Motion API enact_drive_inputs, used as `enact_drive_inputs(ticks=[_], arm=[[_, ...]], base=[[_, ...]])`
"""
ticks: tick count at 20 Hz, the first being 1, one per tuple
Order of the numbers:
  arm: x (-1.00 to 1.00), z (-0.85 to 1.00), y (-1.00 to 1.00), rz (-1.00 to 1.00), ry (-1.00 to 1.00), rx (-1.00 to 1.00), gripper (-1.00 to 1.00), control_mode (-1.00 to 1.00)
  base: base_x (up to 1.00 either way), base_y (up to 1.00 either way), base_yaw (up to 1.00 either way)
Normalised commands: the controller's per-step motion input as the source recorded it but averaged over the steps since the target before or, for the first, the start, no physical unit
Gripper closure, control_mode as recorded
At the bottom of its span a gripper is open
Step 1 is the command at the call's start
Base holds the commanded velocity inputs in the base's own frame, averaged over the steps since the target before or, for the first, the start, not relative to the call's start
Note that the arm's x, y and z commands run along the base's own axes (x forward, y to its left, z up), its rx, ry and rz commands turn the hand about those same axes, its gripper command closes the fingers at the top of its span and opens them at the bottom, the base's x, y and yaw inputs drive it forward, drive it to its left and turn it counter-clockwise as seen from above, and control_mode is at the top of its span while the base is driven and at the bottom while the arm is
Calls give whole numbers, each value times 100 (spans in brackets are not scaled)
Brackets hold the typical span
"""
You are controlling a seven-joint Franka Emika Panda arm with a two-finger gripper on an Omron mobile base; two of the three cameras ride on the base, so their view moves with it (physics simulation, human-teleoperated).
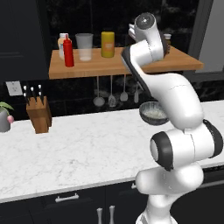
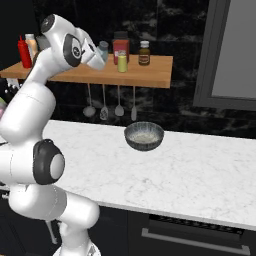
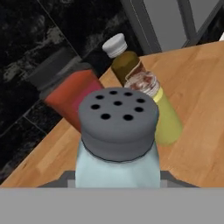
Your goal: Put the shaker and condiment bottle from the counter next to their counterparts in the cabinet.
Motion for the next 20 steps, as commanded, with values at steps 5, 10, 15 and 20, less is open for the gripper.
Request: enact_drive_inputs(ticks=[5, 10, 15, 20], arm=[[31, 0, 0, 0, 4, -3, 100, -100], [22, -6, 0, 0, 4, -2, 100, -100], [15, -13, 0, 0, 6, -3, 100, -100], [14, -7, 0, 0, 4, -4, 100, -100]], base=[[0, 0, 0], [0, 0, 0], [0, 0, 0], [0, 0, 0]])
